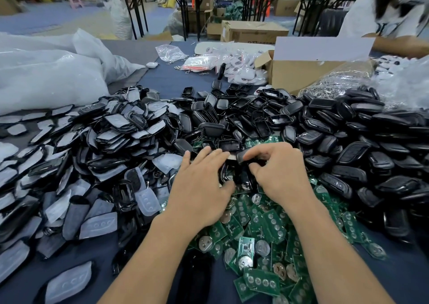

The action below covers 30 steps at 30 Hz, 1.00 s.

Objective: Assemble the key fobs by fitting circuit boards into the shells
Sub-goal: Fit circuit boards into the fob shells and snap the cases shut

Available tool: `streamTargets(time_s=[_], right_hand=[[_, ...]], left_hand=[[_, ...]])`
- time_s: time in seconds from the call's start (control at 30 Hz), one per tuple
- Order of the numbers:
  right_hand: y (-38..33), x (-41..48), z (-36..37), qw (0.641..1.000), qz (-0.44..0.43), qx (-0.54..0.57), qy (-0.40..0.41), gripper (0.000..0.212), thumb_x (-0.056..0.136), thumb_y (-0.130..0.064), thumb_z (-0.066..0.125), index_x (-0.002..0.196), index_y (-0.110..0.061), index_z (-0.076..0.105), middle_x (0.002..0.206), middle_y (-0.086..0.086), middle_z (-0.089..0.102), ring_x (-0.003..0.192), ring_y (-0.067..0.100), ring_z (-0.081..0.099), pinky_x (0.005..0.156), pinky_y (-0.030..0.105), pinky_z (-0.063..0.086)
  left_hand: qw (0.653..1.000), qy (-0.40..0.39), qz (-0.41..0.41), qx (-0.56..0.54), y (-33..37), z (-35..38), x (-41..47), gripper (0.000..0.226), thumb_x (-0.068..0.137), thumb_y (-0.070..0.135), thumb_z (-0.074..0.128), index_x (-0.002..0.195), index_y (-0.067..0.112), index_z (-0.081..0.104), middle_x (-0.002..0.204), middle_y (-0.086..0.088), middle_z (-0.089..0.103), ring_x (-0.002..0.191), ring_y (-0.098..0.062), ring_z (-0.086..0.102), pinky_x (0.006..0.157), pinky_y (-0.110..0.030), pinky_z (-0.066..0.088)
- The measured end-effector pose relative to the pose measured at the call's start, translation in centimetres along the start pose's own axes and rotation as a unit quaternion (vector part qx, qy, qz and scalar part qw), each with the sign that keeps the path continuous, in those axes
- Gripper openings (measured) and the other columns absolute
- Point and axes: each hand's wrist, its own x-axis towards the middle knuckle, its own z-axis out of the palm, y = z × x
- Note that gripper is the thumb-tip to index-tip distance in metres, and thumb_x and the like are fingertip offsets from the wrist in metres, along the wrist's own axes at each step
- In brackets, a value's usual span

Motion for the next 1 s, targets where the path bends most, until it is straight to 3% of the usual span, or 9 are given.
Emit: streamTargets(time_s=[0.13,0.23,0.33,0.47,0.53,0.63,0.8,0.93,1.0], right_hand=[[0.0,0.3,-0.6,0.992,0.035,0.092,0.074,0.03,0.078,-0.005,0.081,0.074,-0.034,0.079,0.069,-0.025,0.072,0.077,-0.014,0.068,0.067,-0.001,0.047],[-0.1,0.3,-0.5,0.98,0.07,0.145,0.115,0.022,0.078,-0.011,0.085,0.073,-0.031,0.077,0.063,-0.027,0.07,0.061,-0.006,0.068,0.054,0.003,0.046],[-0.2,0.4,-0.2,0.976,0.096,0.154,0.124,0.018,0.08,-0.015,0.083,0.072,-0.03,0.076,0.063,-0.024,0.071,0.056,0.0,0.069,0.05,0.006,0.045],[-0.6,0.3,0.1,0.96,0.12,0.231,0.105,0.015,0.08,-0.016,0.082,0.07,-0.026,0.077,0.065,-0.01,0.075,0.055,0.008,0.072,0.051,0.02,0.052],[-1.2,0.1,0.5,0.934,0.142,0.323,0.063,0.013,0.08,-0.01,0.08,0.071,-0.02,0.078,0.064,0.002,0.075,0.053,0.014,0.071,0.051,0.023,0.051],[-1.9,-0.2,1.2,0.907,0.145,0.395,-0.021,0.01,0.082,-0.009,0.077,0.075,-0.017,0.079,0.061,0.01,0.072,0.048,0.016,0.063,0.046,0.024,0.048],[-2.0,-0.5,1.4,0.916,0.096,0.37,-0.123,0.013,0.09,-0.022,0.072,0.08,-0.02,0.08,0.064,0.007,0.072,0.05,0.015,0.06,0.045,0.029,0.045],[-0.8,-0.3,1.3,0.992,0.028,0.124,0.018,0.021,0.093,-0.028,0.07,0.074,-0.025,0.077,0.056,-0.006,0.068,0.042,0.009,0.051,0.044,0.025,0.047],[-0.6,-0.2,0.8,0.998,0.003,0.058,-0.005,0.012,0.089,-0.025,0.076,0.079,-0.03,0.079,0.055,-0.015,0.064,0.048,0.001,0.054,0.048,0.012,0.045]], left_hand=[[0.993,0.103,-0.056,0.0,0.2,-0.3,0.0,0.061,0.098,0.038,0.064,0.156,0.029,0.045,0.146,0.01,0.062,0.144,-0.008,0.042,0.126,-0.031,-0.005],[0.981,0.171,-0.088,-0.013,0.2,-0.8,0.2,0.054,0.098,0.028,0.061,0.151,0.024,0.053,0.108,0.013,0.078,0.107,-0.01,0.063,0.129,-0.032,0.013],[0.962,0.237,-0.132,-0.034,0.3,-1.1,0.0,0.048,0.096,0.022,0.067,0.143,0.026,0.062,0.084,0.015,0.079,0.082,0.002,0.033,0.113,-0.033,0.034],[0.959,0.246,-0.125,-0.067,0.3,-1.4,-0.1,0.053,0.087,0.037,0.07,0.139,0.043,0.063,0.107,0.025,0.076,0.096,-0.005,0.056,0.101,-0.019,0.034],[0.952,0.186,-0.056,-0.237,0.6,-1.5,-0.2,0.053,0.082,0.032,0.073,0.132,0.048,0.066,0.115,0.031,0.073,0.109,0.005,0.065,0.103,-0.016,0.046],[0.884,0.15,-0.01,-0.443,1.0,-1.4,0.1,0.053,0.08,0.017,0.079,0.123,0.047,0.07,0.116,0.024,0.076,0.115,0.002,0.069,0.091,-0.013,0.054],[0.824,0.083,-0.052,-0.558,0.0,-1.7,0.6,0.052,0.083,0.018,0.077,0.133,0.029,0.068,0.113,0.002,0.08,0.102,-0.01,0.076,0.079,-0.019,0.06],[0.808,0.102,-0.09,-0.574,0.1,-1.7,0.7,0.045,0.089,0.003,0.075,0.129,0.024,0.07,0.107,0.0,0.081,0.105,-0.014,0.076,0.087,-0.02,0.058],[0.78,0.094,-0.11,-0.609,-0.1,-2.0,0.8,0.043,0.093,0.005,0.068,0.133,0.021,0.068,0.112,-0.002,0.08,0.11,-0.017,0.074,0.093,-0.027,0.059]])
